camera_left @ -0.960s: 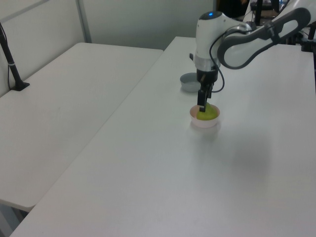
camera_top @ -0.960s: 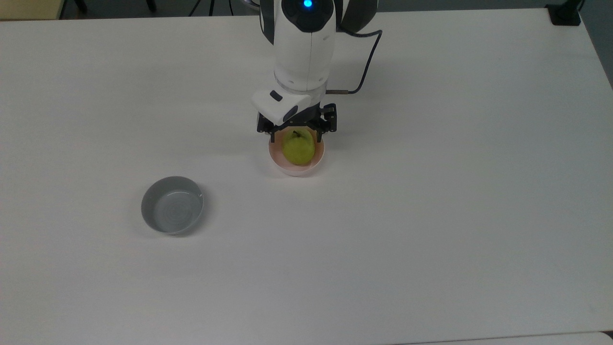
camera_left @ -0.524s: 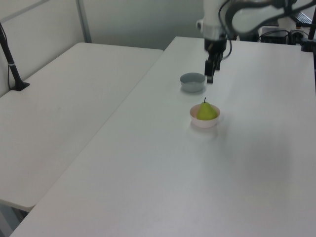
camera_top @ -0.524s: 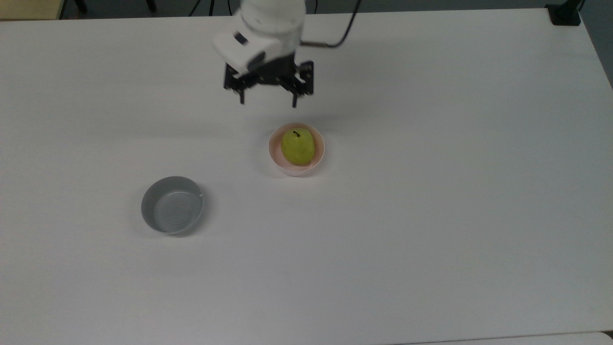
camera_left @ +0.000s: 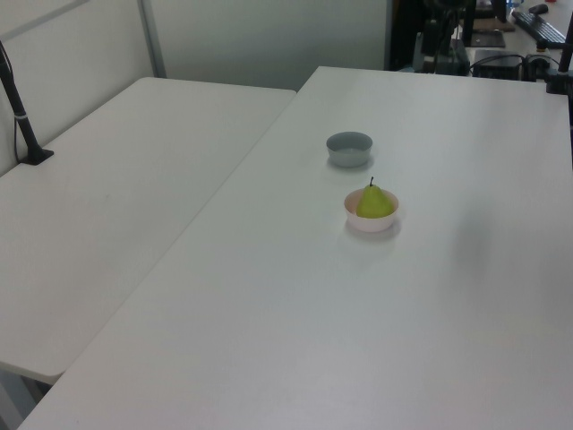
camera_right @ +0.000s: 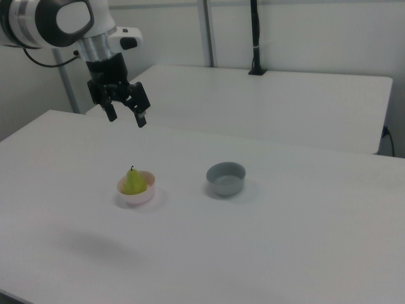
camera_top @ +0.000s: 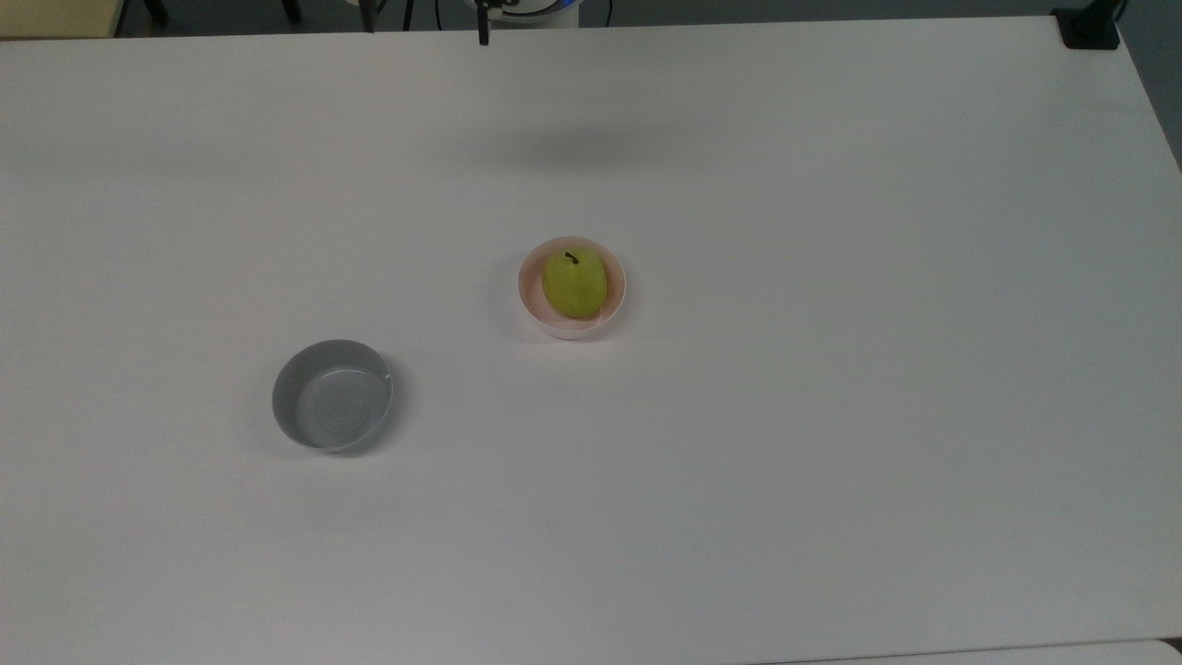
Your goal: Place the pear in the bowl
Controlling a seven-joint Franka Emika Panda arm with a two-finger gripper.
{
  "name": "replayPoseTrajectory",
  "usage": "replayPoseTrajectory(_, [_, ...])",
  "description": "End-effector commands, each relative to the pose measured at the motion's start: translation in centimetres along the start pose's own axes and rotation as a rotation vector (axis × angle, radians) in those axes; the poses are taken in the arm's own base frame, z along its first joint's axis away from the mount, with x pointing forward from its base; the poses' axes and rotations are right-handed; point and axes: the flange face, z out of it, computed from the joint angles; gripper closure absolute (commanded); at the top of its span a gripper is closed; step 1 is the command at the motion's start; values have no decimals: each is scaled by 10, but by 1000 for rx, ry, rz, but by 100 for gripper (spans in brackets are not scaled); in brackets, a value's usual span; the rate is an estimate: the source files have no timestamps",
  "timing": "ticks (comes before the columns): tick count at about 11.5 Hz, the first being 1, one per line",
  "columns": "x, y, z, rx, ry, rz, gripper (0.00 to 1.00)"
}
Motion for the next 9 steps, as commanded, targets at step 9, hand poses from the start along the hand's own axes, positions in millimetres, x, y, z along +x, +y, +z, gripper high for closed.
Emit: replayPoseTrajectory(9, [2, 15, -1, 35, 4, -82, 0])
